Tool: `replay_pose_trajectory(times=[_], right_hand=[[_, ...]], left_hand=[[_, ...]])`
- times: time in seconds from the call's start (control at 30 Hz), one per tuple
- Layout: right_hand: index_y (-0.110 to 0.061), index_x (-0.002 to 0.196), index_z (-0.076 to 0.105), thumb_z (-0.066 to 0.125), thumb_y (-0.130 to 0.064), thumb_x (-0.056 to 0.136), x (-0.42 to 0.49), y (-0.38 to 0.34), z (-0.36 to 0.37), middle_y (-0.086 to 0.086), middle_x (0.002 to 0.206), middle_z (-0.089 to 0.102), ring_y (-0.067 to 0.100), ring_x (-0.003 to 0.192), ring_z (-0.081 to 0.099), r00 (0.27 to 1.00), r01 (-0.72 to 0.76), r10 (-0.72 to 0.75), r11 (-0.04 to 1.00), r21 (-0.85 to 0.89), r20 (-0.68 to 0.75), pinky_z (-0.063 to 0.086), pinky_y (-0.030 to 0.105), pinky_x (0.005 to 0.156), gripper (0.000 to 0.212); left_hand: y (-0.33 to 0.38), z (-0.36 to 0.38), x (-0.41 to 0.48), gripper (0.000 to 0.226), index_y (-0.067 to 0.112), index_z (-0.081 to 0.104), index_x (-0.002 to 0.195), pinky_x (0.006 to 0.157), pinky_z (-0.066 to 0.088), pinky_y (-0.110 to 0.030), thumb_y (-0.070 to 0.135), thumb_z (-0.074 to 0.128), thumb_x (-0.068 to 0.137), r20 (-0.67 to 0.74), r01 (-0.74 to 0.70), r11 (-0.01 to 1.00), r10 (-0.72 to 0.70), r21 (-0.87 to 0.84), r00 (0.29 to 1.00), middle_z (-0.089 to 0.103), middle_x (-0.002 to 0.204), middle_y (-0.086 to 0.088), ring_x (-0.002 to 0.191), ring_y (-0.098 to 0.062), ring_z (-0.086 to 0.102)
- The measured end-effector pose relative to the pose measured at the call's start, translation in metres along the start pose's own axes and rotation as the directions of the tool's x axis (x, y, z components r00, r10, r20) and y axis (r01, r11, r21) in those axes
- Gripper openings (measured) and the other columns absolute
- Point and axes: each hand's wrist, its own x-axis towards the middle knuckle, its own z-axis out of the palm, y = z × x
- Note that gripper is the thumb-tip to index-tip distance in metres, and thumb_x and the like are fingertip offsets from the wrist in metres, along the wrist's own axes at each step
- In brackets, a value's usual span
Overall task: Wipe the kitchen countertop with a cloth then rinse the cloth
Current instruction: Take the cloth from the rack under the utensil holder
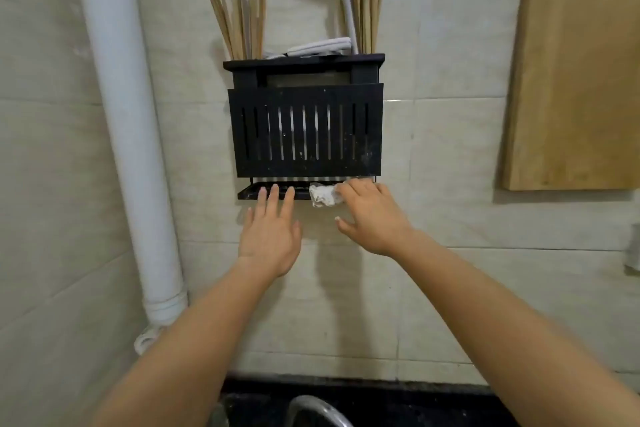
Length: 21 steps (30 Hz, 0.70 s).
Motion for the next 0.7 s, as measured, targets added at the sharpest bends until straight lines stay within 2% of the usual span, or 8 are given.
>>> replay_pose_trajectory(times=[0.13,0.2,0.27,0.33,0.43,0.57,0.63,0.7], right_hand=[[-0.01,0.112,0.06,0.066,-0.019,0.082,0.011,0.008,0.021,0.006,0.108,0.06,0.029,0.101,0.054,0.978,0.078,-0.091,0.994,-0.078,-0.185,0.031,0.034,0.086,0.033],[-0.008,0.097,0.067,0.072,-0.01,0.076,0.016,0.013,0.029,0.007,0.09,0.064,0.03,0.081,0.058,0.954,0.102,-0.112,0.993,-0.052,-0.278,0.035,0.034,0.074,0.022],[-0.007,0.09,0.071,0.074,-0.005,0.075,0.02,0.015,0.027,0.007,0.079,0.064,0.03,0.071,0.058,0.93,0.128,-0.135,0.991,-0.041,-0.343,0.042,0.034,0.064,0.015],[-0.007,0.09,0.072,0.067,-0.006,0.083,0.019,0.012,0.018,0.008,0.077,0.064,0.03,0.071,0.056,0.945,0.125,-0.102,0.991,0.055,-0.311,0.045,0.037,0.062,0.009],[-0.01,0.093,0.069,0.054,-0.017,0.095,0.009,0.012,-0.002,0.003,0.081,0.061,0.024,0.08,0.053,0.976,0.045,0.003,0.975,0.218,-0.216,0.044,0.038,0.067,0.016],[-0.01,0.086,0.067,0.056,-0.016,0.094,-0.034,0.009,-0.034,0.002,0.072,0.06,0.023,0.066,0.056,0.972,-0.09,0.163,0.924,0.372,-0.169,0.044,0.037,0.063,0.015],[-0.015,0.075,0.064,0.058,-0.014,0.092,-0.071,0.008,-0.051,0.004,0.063,0.061,0.023,0.059,0.058,0.958,-0.193,0.265,0.875,0.445,-0.106,0.043,0.035,0.062,0.018],[-0.023,0.059,0.051,0.059,-0.011,0.089,-0.116,0.007,-0.065,-0.002,0.052,0.049,0.016,0.052,0.048,0.938,-0.301,0.346,0.839,0.453,-0.017,0.036,0.032,0.056,0.034]], left_hand=[[-0.006,0.02,0.008,0.058,0.02,0.006,0.152,0.117,0.012,-0.043,0.034,0.029,0.1,-0.165,-0.026,0.999,0.034,0.047,0.986,0.01,0.159,-0.009,0.147,-0.028,-0.002],[-0.005,0.026,0.009,0.058,0.018,0.009,0.152,0.117,0.01,-0.041,0.033,0.03,0.1,-0.19,-0.036,0.999,0.043,0.041,0.981,0.014,0.158,-0.011,0.147,-0.029,-0.001],[-0.004,0.027,0.011,0.058,0.016,0.01,0.152,0.118,0.004,-0.04,0.034,0.03,0.1,-0.193,-0.036,0.997,0.049,0.07,0.98,0.014,0.158,-0.012,0.146,-0.03,0.0],[-0.003,0.024,0.011,0.058,0.016,0.01,0.152,0.118,0.0,-0.041,0.034,0.029,0.1,-0.17,-0.023,0.998,0.034,0.067,0.985,0.013,0.158,-0.013,0.146,-0.031,0.0],[0.0,0.011,0.008,0.057,0.02,0.007,0.152,0.119,0.002,-0.042,0.036,0.025,0.1,-0.11,-0.009,0.999,0.013,0.039,0.994,0.009,0.159,-0.011,0.147,-0.028,-0.001],[0.013,-0.01,-0.017,0.056,0.021,0.006,0.152,0.118,0.007,-0.042,0.035,0.025,0.101,-0.071,-0.01,0.996,0.004,-0.089,0.997,0.008,0.159,-0.011,0.147,-0.027,0.001],[0.026,-0.015,-0.04,0.056,0.019,0.008,0.152,0.118,0.01,-0.042,0.035,0.025,0.1,-0.045,-0.045,0.99,0.04,-0.133,0.998,0.01,0.159,-0.012,0.146,-0.027,0.005],[0.044,-0.015,-0.065,0.056,0.017,0.012,0.151,0.118,0.013,-0.042,0.035,0.026,0.1,-0.007,-0.082,0.978,0.082,-0.194,0.997,0.014,0.158,-0.014,0.146,-0.029,0.009]])
